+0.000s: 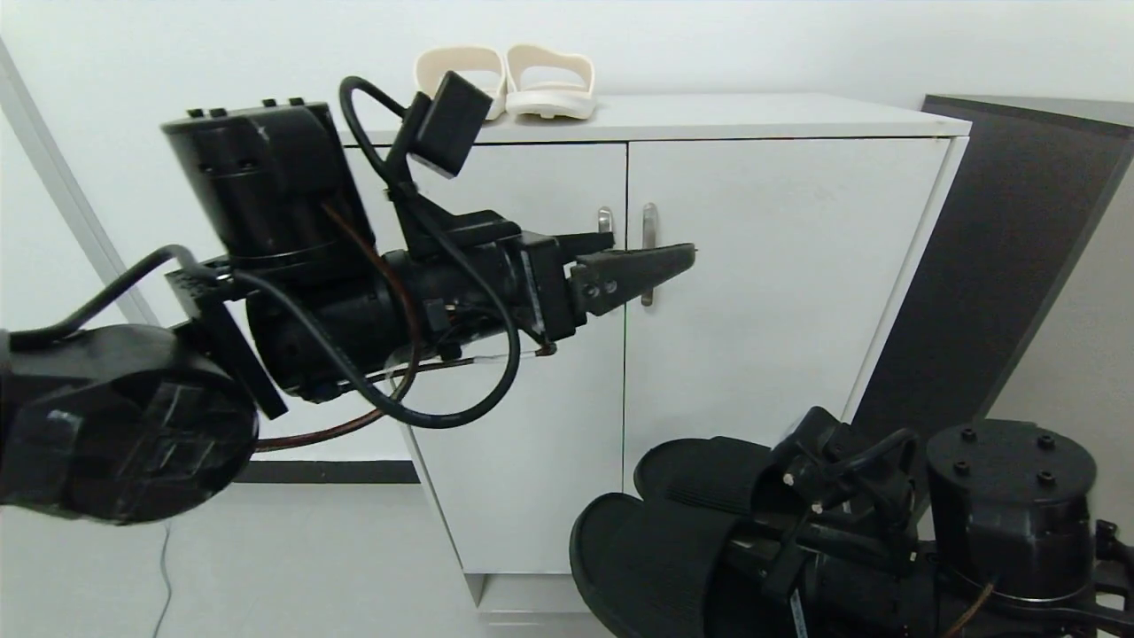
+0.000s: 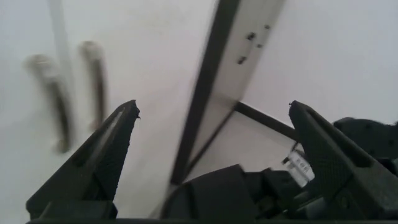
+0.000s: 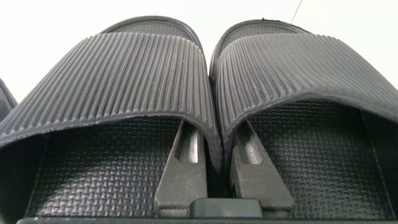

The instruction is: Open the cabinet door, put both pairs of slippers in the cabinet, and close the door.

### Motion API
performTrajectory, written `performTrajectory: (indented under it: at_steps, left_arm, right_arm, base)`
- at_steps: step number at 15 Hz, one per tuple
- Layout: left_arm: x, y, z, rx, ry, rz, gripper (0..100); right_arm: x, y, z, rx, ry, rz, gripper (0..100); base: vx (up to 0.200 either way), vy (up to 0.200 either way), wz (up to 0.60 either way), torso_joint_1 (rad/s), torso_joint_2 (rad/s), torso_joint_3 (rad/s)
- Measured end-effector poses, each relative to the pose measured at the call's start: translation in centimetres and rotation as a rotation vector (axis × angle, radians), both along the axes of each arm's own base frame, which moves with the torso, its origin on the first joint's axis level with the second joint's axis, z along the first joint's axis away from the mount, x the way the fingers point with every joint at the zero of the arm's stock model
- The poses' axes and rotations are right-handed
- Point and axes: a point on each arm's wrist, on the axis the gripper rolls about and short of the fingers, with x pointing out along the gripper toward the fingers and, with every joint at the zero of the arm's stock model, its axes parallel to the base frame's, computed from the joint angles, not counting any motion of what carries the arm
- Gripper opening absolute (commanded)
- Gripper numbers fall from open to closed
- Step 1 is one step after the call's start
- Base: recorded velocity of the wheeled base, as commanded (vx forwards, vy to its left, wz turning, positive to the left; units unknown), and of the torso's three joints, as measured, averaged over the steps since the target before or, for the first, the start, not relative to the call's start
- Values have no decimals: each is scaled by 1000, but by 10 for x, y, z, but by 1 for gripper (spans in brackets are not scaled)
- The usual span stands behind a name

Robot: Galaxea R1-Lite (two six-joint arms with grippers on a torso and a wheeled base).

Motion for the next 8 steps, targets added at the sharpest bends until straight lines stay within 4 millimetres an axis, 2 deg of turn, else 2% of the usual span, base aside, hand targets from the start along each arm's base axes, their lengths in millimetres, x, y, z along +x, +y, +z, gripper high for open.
performTrajectory:
  at_steps: [4,8]
  left_arm:
    - [22,-22,2,-49,114,-107,100]
    - [44,-33,-7,-44,134,-61,100]
  right_arm:
    - [0,1,-1,-4,4,4,0]
    - [-1,1,-3,-10,10,8,0]
  base:
    - [0,0,0,0,0,0]
    - [0,0,0,0,0,0]
